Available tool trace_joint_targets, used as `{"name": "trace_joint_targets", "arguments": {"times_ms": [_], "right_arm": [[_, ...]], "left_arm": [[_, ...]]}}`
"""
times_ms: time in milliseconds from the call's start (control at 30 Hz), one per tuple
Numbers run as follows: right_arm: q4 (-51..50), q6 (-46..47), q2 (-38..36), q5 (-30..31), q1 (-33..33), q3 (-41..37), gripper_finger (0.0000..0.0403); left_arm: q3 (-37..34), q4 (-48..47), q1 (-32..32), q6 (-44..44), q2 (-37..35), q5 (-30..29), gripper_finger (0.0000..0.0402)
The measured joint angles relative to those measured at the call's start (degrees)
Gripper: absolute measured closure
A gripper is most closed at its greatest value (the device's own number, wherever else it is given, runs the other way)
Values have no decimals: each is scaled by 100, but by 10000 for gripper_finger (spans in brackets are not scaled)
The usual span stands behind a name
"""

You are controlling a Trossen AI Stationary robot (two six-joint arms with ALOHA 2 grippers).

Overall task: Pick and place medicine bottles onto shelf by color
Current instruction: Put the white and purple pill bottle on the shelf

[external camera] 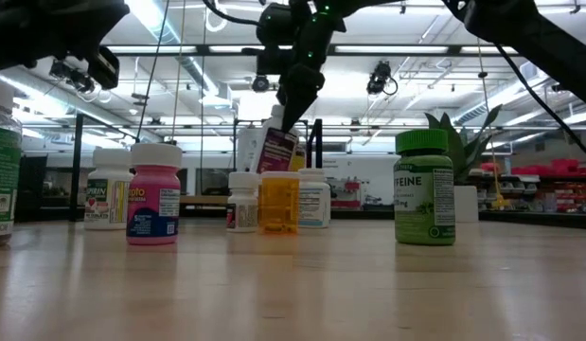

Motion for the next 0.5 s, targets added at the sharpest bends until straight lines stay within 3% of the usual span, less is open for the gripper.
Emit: {"name": "trace_joint_targets", "arguments": {"times_ms": [500], "right_arm": [[160, 79, -4, -150, -48, -119, 91]], "left_arm": [[0, -114, 1, 255, 0, 1, 363]]}}
